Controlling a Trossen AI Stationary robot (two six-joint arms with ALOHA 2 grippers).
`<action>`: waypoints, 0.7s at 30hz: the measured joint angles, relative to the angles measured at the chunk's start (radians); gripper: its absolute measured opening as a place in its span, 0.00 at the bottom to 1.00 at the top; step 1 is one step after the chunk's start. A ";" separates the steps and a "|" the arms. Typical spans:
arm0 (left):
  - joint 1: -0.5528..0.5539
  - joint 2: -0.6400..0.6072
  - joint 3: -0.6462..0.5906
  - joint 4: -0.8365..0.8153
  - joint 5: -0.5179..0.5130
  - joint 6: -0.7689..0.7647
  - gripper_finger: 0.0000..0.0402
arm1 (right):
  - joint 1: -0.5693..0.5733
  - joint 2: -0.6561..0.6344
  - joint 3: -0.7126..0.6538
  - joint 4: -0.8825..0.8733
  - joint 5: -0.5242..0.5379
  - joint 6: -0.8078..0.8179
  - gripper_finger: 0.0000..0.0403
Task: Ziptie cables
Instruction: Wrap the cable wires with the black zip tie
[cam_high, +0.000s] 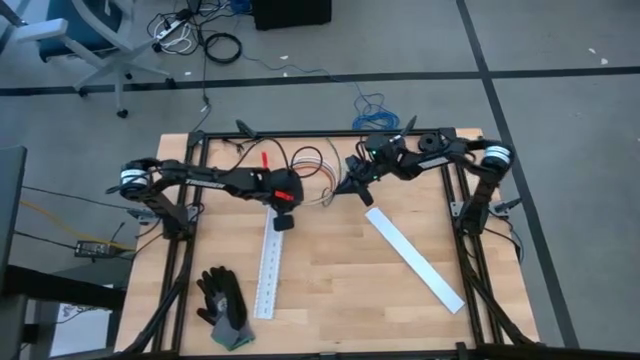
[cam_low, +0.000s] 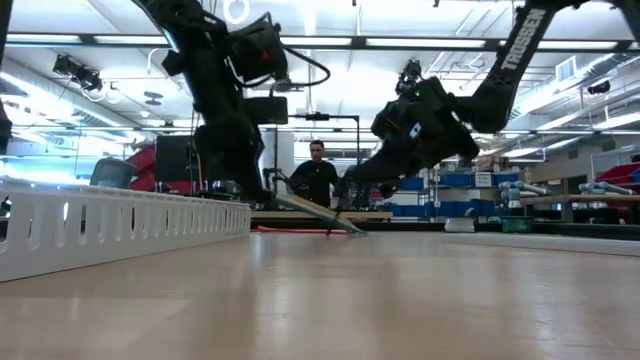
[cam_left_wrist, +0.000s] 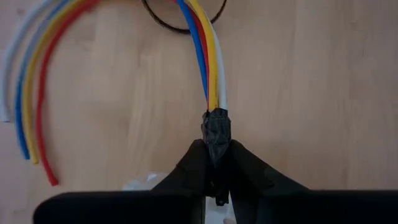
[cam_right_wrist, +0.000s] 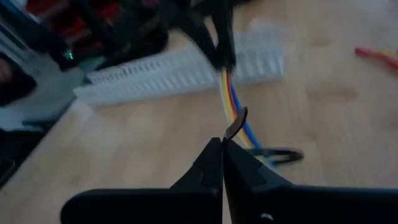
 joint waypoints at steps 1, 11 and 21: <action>0.000 -0.014 0.000 -0.004 -0.001 0.001 0.11 | -0.004 -0.025 0.000 -0.048 0.017 -0.031 0.00; 0.000 -0.003 0.000 0.009 0.017 -0.002 0.12 | 0.007 -0.179 0.000 -0.205 0.095 -0.134 0.00; 0.000 0.073 0.000 0.059 0.020 -0.004 0.52 | 0.041 -0.115 0.000 -0.205 0.102 -0.135 0.00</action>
